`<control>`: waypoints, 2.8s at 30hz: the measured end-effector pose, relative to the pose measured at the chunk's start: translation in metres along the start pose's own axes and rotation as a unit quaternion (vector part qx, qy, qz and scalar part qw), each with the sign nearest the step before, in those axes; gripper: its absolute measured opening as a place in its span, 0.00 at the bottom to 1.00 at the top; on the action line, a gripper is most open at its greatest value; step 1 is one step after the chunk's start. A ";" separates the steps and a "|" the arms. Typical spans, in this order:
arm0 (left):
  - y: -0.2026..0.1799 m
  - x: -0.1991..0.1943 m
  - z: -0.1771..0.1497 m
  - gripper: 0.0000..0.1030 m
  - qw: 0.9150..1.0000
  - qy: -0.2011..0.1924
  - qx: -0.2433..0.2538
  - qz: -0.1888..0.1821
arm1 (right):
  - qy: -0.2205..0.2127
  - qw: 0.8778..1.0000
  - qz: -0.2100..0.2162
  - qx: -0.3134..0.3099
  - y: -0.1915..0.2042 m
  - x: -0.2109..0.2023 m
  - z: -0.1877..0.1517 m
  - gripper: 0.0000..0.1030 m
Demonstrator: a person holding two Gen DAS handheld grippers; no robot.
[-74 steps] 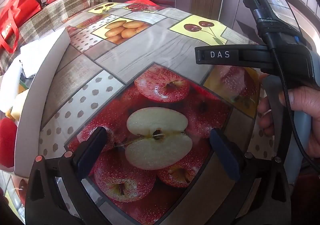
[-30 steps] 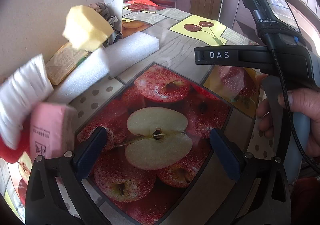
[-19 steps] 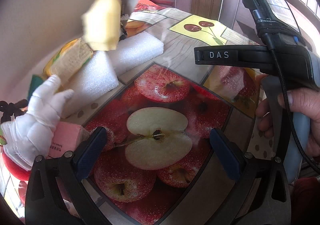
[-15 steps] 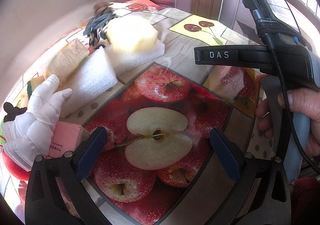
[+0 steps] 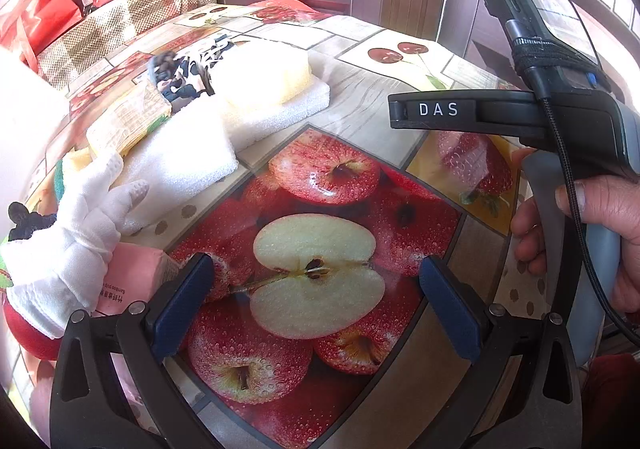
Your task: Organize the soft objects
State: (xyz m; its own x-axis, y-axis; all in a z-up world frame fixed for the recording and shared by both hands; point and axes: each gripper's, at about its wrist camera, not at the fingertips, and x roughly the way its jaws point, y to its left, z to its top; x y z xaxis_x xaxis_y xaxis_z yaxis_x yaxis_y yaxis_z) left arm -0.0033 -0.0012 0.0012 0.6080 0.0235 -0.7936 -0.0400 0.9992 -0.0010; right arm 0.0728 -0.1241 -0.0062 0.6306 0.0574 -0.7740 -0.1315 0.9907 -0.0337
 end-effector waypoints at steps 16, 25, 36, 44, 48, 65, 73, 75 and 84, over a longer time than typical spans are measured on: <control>-0.016 -0.002 -0.001 0.99 0.999 -0.001 0.043 -0.025 | 0.000 1.000 0.000 0.000 0.000 0.000 0.000 1.00; -0.016 -0.002 -0.001 0.99 0.999 0.000 0.042 -0.026 | 0.000 1.000 0.000 0.000 0.000 0.000 0.000 1.00; -0.016 -0.002 -0.001 0.99 0.999 0.000 0.042 -0.026 | 0.000 1.000 0.000 0.000 0.000 0.000 0.000 1.00; -0.016 -0.002 -0.001 0.99 0.999 0.000 0.042 -0.026 | 0.000 1.000 0.004 -0.003 0.002 -0.001 -0.001 1.00; -0.016 -0.002 -0.001 0.99 0.999 0.000 0.042 -0.026 | 0.000 1.000 0.007 -0.007 0.005 0.000 -0.001 1.00; -0.016 -0.002 -0.001 0.99 0.999 0.000 0.042 -0.026 | 0.001 1.000 0.011 -0.012 0.006 0.000 0.000 1.00; -0.016 -0.002 -0.001 0.99 0.999 0.000 0.042 -0.026 | 0.002 1.000 0.018 -0.007 0.005 0.001 0.000 1.00; -0.016 -0.002 -0.001 0.99 0.999 0.000 0.042 -0.026 | 0.003 1.000 0.022 -0.012 0.005 0.000 0.000 1.00; -0.016 -0.002 -0.002 0.99 0.999 0.001 0.042 -0.026 | 0.003 0.995 0.083 -0.048 -0.023 -0.021 -0.007 1.00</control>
State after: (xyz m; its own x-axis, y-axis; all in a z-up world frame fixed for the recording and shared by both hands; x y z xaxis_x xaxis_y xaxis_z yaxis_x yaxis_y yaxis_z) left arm -0.0053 -0.0176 0.0016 0.6055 -0.0284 -0.7954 0.0589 0.9982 0.0091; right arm 0.0569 -0.1489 0.0067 0.5897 0.2185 -0.7775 -0.3058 0.9514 0.0354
